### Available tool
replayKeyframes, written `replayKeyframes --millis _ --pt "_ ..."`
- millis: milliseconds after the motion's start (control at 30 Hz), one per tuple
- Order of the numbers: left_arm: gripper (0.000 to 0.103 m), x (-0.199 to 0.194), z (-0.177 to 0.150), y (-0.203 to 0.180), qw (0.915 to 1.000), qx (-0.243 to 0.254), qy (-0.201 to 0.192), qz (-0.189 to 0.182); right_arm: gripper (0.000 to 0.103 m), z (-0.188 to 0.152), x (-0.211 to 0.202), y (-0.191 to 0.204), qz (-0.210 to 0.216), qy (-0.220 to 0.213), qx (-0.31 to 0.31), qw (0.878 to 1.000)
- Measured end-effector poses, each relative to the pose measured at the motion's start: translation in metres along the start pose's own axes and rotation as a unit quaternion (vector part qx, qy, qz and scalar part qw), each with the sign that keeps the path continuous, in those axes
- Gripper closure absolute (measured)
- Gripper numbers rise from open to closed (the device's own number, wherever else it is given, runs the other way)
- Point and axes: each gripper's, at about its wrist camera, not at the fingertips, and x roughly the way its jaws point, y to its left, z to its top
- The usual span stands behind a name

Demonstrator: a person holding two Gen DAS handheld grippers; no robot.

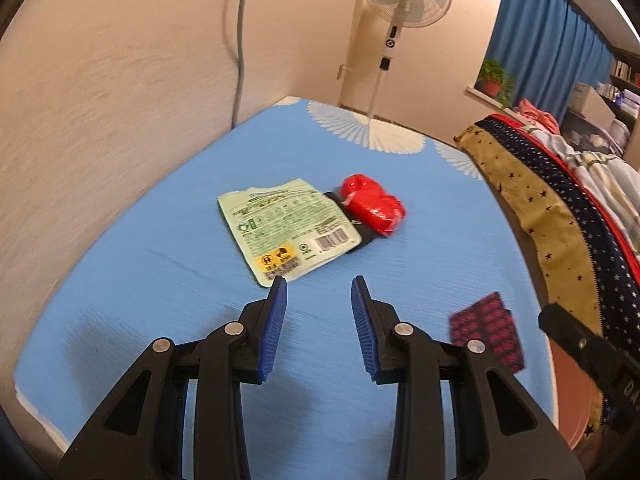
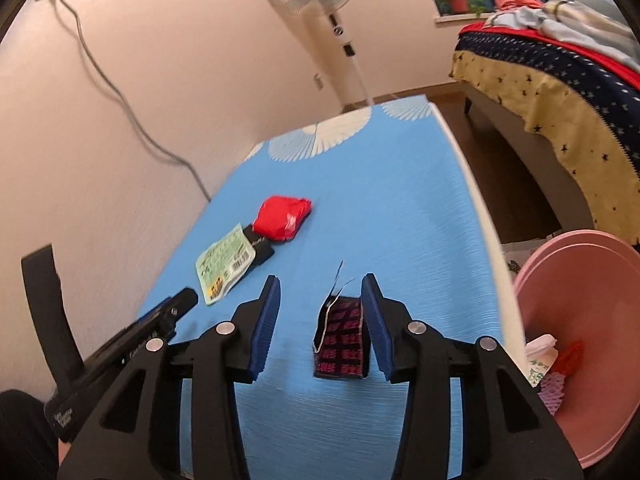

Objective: Collect trash
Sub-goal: 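Grasp the green snack wrapper with the left tool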

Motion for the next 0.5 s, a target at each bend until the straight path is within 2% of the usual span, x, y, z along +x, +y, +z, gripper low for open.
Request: replayKeyframes --millis 233,333,400,467,500 --pt "0.070 0.024 0.007 -0.002 0.9997 0.010 0.013 0.016 0.060 -0.006 0.022 0.004 -0.014 0.038 -0.016 0.999" --pt "0.068 0.033 0.009 -0.009 0.9991 0.029 0.019 0.023 0.074 -0.005 0.028 0.006 -0.017 0.046 -0.028 0.998" --pt "0.062 0.040 0.010 -0.015 0.9981 0.045 0.026 0.032 0.092 -0.004 0.031 0.007 -0.017 0.048 -0.036 0.998" --pt "0.051 0.045 0.013 -0.018 0.9973 0.054 0.030 0.039 0.099 -0.001 0.032 0.006 -0.014 0.046 -0.039 0.998" --pt "0.049 0.048 0.014 -0.021 0.9968 0.060 0.033 0.043 0.100 0.000 0.031 0.006 -0.015 0.042 -0.041 0.998"
